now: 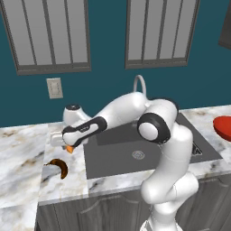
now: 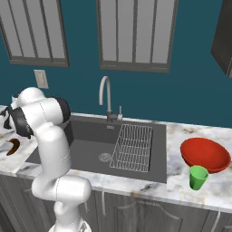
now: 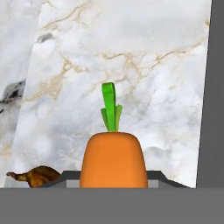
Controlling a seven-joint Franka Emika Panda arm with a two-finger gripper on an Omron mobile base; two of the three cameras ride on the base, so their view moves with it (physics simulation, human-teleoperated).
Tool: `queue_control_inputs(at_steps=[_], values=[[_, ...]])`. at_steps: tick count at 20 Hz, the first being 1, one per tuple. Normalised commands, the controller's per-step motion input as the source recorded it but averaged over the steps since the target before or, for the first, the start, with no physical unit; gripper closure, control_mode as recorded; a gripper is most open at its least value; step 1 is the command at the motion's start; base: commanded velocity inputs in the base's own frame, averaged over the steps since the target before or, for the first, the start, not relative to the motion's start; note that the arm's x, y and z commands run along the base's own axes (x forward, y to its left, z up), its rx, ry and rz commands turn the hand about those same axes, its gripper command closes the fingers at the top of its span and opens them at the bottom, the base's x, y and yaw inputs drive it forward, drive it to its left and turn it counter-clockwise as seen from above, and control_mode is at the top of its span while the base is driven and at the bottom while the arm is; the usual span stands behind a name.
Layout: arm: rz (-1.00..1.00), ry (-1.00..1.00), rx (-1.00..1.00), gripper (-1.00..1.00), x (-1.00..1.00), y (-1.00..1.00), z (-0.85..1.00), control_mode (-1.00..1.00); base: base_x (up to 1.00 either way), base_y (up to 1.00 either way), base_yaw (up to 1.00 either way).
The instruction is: Remove the carrot and banana from the sink. Then move the bowl and cup from the counter to the sink for washing.
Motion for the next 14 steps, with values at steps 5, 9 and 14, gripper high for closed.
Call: queue_control_inputs(at_steps=[5, 9, 14], values=[[0.00, 0.00, 0.00, 1.00, 0.10, 0.12, -0.25, -1.00, 0.00, 0.00, 0.00], [0.00, 0.00, 0.00, 1.00, 0.03, 0.08, -0.25, -1.00, 0.00, 0.00, 0.00], [0.00, 0.00, 0.00, 1.00, 0.07, 0.03, -0.23, -1.00, 0.00, 0.00, 0.00]])
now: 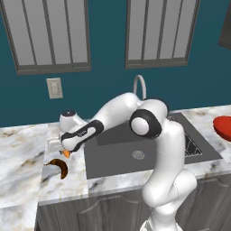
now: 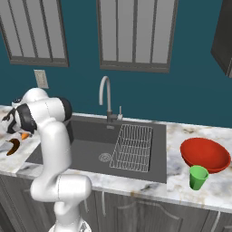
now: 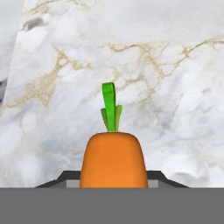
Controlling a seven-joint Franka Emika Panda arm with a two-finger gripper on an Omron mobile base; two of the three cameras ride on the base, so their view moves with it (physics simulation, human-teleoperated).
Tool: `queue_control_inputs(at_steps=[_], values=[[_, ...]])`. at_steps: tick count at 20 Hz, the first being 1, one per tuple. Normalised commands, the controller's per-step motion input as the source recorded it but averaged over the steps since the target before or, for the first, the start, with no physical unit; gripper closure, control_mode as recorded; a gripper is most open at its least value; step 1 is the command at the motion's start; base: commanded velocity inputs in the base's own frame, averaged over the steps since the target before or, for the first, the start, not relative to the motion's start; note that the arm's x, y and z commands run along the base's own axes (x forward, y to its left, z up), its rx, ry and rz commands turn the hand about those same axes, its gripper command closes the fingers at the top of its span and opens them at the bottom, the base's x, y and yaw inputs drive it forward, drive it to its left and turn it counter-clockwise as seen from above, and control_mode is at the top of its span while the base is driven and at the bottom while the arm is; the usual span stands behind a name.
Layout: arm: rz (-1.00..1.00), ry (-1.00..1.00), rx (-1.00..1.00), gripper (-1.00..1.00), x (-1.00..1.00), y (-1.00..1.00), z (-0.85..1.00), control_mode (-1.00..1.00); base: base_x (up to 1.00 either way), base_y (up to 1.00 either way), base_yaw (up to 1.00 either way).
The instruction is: Remove the carrot and banana from the sink. Then move the bowl and cup from the counter to the sink for washing.
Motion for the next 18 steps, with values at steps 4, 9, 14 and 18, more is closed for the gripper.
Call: queue_control_inputs(at_steps=[4, 9, 14, 18], values=[[0.00, 0.00, 0.00, 1.00, 0.07, 0.02, -0.23, -1.00, 0.00, 0.00, 0.00], [0.00, 0.00, 0.00, 1.00, 0.03, 0.01, -0.23, -1.00, 0.00, 0.00, 0.00], [0.00, 0.00, 0.00, 1.00, 0.02, 0.02, -0.23, -1.00, 0.00, 0.00, 0.00], [-0.01, 0.00, 0.00, 1.00, 0.00, 0.05, -0.23, -1.00, 0.00, 0.00, 0.00]])
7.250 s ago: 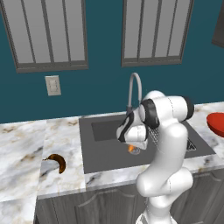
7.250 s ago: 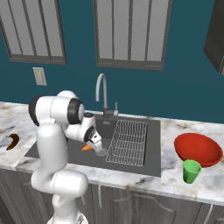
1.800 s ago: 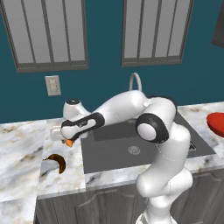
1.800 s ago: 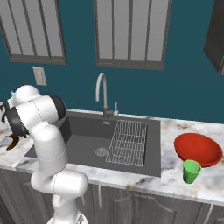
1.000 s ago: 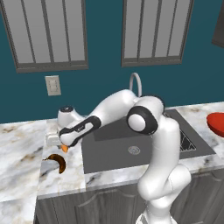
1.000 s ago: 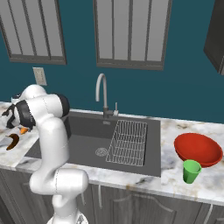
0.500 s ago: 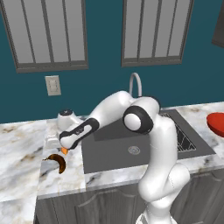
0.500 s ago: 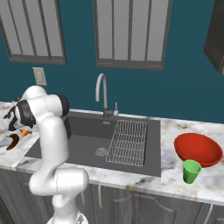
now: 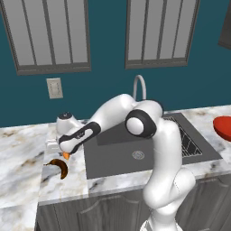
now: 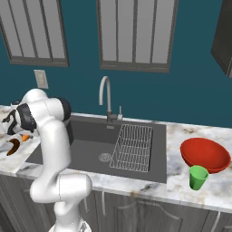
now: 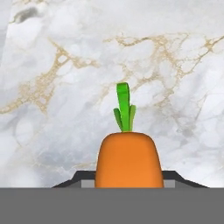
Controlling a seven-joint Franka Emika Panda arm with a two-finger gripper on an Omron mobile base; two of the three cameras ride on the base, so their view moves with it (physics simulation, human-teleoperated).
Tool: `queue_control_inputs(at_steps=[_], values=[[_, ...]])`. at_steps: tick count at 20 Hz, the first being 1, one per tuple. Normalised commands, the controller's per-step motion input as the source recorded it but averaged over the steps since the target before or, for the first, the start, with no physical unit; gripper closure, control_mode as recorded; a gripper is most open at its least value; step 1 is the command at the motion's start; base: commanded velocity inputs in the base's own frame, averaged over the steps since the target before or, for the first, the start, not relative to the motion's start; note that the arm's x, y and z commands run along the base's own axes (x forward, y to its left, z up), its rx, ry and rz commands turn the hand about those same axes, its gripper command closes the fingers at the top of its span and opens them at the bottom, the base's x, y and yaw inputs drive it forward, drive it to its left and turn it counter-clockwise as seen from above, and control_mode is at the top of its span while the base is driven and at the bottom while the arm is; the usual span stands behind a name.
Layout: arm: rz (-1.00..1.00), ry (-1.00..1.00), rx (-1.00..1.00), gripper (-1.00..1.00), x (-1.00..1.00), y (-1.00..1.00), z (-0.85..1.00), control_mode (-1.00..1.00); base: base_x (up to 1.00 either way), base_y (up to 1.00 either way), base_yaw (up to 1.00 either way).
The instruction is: Remove the carrot and banana from the sink. Then move the bowl and cup from the counter to the sink for washing.
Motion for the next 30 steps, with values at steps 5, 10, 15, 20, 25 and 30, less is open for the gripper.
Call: queue_control_inputs(at_steps=[5, 10, 15, 20, 25, 30], values=[[0.00, 0.01, 0.00, -1.00, 0.00, 0.01, -0.08, -1.00, 0.00, 0.00, 0.00], [-0.03, 0.03, 0.00, -1.00, -0.05, -0.07, 0.07, -1.00, 0.00, 0.00, 0.00], [-0.01, 0.01, 0.00, -1.00, -0.08, -0.06, 0.23, -1.00, 0.00, 0.00, 0.00], [-0.07, 0.01, 0.00, -1.00, -0.10, -0.12, 0.39, -1.00, 0.00, 0.00, 0.00], [-0.04, 0.00, 0.00, -1.00, -0.17, -0.19, 0.35, -1.00, 0.00, 0.00, 0.00], [-0.04, 0.01, 0.00, -1.00, -0.16, -0.27, 0.26, -1.00, 0.00, 0.00, 0.00]])
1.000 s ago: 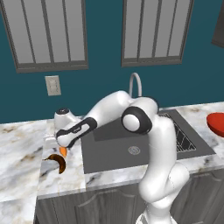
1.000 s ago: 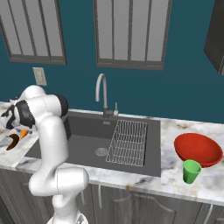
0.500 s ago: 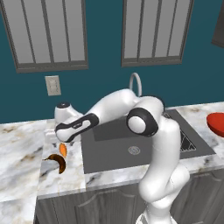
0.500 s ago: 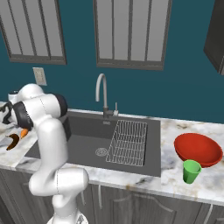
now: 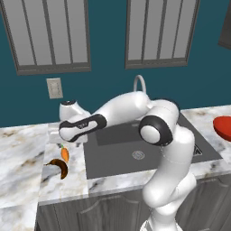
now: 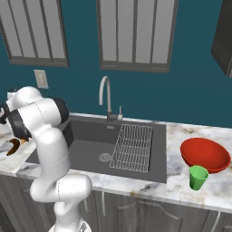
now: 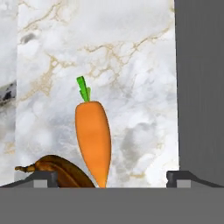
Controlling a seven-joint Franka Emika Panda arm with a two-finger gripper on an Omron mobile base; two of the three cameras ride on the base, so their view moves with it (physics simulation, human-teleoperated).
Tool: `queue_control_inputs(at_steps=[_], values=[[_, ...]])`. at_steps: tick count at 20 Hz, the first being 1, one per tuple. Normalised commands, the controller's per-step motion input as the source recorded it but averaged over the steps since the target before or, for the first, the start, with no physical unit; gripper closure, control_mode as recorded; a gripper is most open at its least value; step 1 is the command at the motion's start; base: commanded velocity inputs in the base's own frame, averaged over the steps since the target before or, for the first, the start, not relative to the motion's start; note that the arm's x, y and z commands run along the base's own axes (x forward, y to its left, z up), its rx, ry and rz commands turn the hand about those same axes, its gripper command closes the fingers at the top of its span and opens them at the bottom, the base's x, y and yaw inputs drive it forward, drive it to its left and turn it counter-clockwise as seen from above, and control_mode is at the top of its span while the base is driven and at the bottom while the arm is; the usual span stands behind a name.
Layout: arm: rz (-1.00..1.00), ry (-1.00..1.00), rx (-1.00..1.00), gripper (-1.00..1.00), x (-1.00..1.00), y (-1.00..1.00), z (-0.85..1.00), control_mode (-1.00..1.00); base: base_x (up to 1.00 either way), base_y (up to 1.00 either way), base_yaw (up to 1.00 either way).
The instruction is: Remove the carrot and banana from the sink. Then move the bowl and cup from the counter to the sink for washing.
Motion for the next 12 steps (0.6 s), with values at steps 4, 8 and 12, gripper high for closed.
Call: queue_control_inputs(at_steps=[4, 8, 12], values=[[-0.05, 0.08, 0.00, -1.00, -0.13, -0.37, 0.17, -1.00, 0.00, 0.00, 0.00], [-0.04, 0.11, 0.00, -1.00, -0.15, -0.41, 0.16, -1.00, 0.00, 0.00, 0.00], [-0.03, 0.09, 0.00, -1.00, -0.22, -0.43, 0.18, -1.00, 0.00, 0.00, 0.00]])
